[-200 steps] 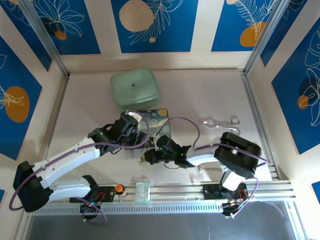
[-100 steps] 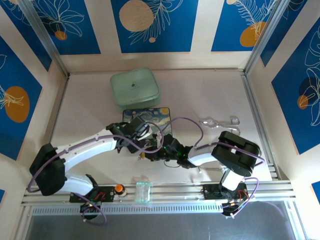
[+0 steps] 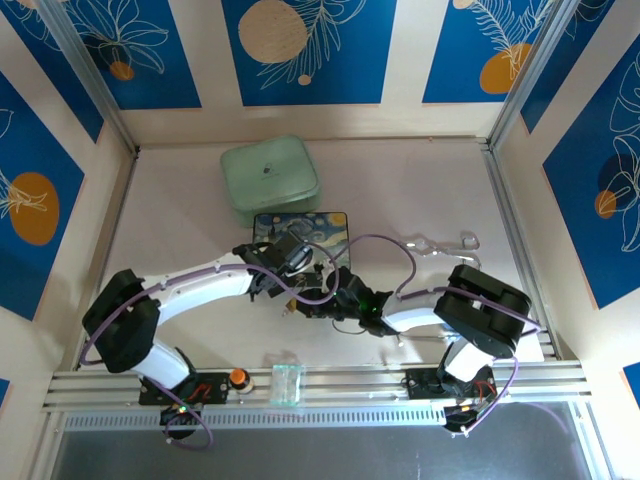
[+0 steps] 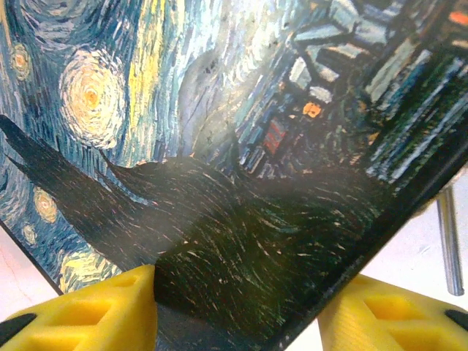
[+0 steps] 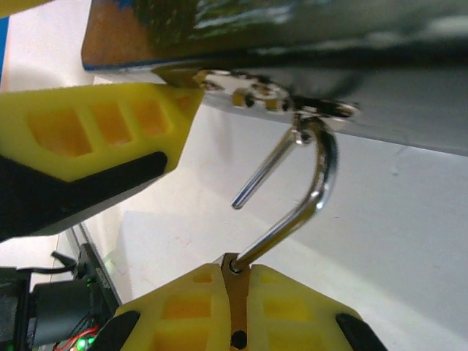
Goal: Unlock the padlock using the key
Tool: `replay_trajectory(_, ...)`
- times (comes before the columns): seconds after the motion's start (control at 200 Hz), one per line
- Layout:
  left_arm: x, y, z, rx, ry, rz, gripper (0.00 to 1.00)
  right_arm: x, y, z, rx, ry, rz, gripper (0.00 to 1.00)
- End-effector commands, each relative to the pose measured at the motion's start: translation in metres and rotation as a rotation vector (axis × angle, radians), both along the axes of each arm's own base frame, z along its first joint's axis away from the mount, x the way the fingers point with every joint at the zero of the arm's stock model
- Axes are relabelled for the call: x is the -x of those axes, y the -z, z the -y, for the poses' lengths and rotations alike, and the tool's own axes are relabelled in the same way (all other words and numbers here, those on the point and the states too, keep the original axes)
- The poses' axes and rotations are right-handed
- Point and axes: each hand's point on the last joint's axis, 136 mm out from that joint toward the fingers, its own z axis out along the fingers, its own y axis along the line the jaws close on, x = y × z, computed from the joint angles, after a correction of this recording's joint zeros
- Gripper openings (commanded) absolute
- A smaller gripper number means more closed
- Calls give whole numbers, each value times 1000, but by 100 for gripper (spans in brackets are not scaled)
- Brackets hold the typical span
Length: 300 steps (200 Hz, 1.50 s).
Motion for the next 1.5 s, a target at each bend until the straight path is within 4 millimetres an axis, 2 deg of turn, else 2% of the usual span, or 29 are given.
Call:
replay_trajectory(0.0,16,27,-9,-60,10,-105,52,40,96,89,369,163,-344,5)
replay_trajectory(0.115,21,30,-5,-52,22,-143,49,37,97,95,361,199,-346,5)
replay_trajectory(0.295,31,36,-1,-66,41,-188,48,25,93,93,279,268,-307,3)
replay_trajectory(0.42,35,40,1,-76,47,-204,48,17,94,101,250,344,-285,3)
replay_trajectory(0.645,40,41,9,-90,60,-216,48,0,85,97,192,426,-207,2)
replay_trajectory(0.85,42,44,6,-96,60,-212,49,-8,62,80,120,374,-106,2)
replay_trajectory(1.031,45,47,9,-90,59,-214,49,-12,57,74,75,389,-111,0)
replay_trajectory(1.081,47,47,8,-93,59,-218,49,-15,57,77,30,425,-123,0)
replay_trajectory(1.156,47,48,9,-90,57,-217,49,-18,50,71,-55,413,-117,0)
replay_trajectory(1.331,48,47,9,-82,26,-231,48,-3,57,64,-53,387,-125,0)
replay_trajectory(1.496,57,47,18,-59,26,-249,45,-5,40,41,-169,380,-100,0)
